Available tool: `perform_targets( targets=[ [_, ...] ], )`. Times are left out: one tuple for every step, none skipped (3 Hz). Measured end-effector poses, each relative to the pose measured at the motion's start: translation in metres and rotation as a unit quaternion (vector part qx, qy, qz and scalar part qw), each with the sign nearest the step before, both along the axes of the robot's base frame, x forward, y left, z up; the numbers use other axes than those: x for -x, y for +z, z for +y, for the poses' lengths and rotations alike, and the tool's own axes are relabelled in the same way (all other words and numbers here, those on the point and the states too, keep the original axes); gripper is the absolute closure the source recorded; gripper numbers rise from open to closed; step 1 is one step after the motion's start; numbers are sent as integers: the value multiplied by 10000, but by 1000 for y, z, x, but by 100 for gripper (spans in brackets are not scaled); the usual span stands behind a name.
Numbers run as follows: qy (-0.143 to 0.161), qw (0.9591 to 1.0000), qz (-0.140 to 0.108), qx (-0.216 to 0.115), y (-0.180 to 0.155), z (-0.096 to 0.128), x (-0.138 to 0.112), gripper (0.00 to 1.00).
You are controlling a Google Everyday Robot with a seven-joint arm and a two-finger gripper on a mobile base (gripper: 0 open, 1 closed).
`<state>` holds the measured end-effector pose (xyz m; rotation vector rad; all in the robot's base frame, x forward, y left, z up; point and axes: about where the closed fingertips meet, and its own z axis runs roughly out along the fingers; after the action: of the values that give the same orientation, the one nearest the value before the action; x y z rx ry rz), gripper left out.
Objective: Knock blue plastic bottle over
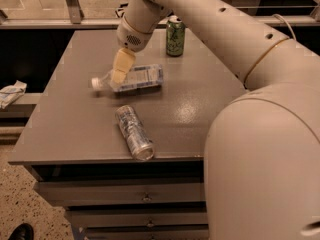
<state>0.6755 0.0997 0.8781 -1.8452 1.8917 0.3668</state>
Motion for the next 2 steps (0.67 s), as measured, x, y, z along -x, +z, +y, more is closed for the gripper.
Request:
perform_targets(
  targets=[
    [2, 10000, 2, -2, 0, 0, 0, 0],
    [-145, 9991, 43, -395, 3, -14, 7, 0]
  ],
)
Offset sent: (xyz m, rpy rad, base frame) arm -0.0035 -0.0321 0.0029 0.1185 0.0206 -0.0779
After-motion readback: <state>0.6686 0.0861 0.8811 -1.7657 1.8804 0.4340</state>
